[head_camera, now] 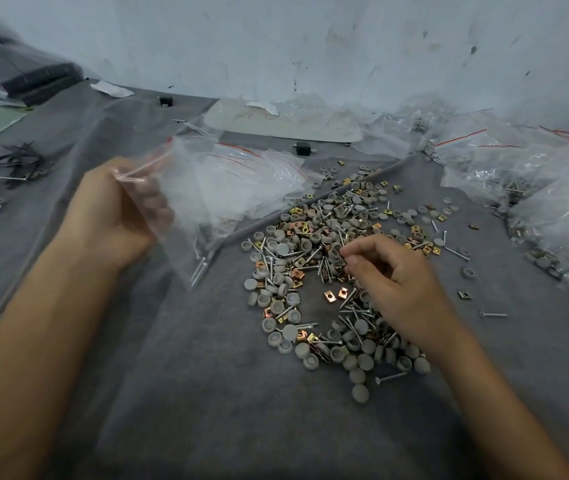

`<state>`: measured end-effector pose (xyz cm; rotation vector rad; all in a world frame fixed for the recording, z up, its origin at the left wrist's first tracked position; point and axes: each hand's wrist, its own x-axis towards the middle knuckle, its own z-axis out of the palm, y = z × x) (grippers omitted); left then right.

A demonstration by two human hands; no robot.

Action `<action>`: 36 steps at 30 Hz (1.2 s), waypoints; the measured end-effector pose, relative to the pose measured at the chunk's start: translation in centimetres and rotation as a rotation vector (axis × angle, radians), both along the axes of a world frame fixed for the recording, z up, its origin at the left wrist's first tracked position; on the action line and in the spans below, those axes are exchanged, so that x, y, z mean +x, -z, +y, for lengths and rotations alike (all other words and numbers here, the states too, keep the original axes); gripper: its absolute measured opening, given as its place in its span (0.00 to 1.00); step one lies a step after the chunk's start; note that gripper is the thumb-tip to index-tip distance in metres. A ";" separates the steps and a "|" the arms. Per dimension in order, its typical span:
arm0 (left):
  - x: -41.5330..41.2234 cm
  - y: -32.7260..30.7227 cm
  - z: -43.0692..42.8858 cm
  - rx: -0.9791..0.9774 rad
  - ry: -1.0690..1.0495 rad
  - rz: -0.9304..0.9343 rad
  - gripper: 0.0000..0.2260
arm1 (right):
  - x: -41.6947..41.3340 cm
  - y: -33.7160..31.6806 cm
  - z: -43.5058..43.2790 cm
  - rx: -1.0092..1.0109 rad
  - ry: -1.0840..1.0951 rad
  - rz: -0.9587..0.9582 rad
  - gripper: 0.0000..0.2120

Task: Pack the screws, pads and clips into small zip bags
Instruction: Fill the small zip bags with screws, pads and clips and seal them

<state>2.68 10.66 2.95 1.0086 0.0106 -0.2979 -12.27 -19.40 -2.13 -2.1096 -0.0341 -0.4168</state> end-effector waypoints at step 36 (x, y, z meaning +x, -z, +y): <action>-6.6 3.2 -8.7 0.827 0.371 -0.623 0.15 | 0.2 0.0 -0.1 -0.282 0.205 -0.115 0.04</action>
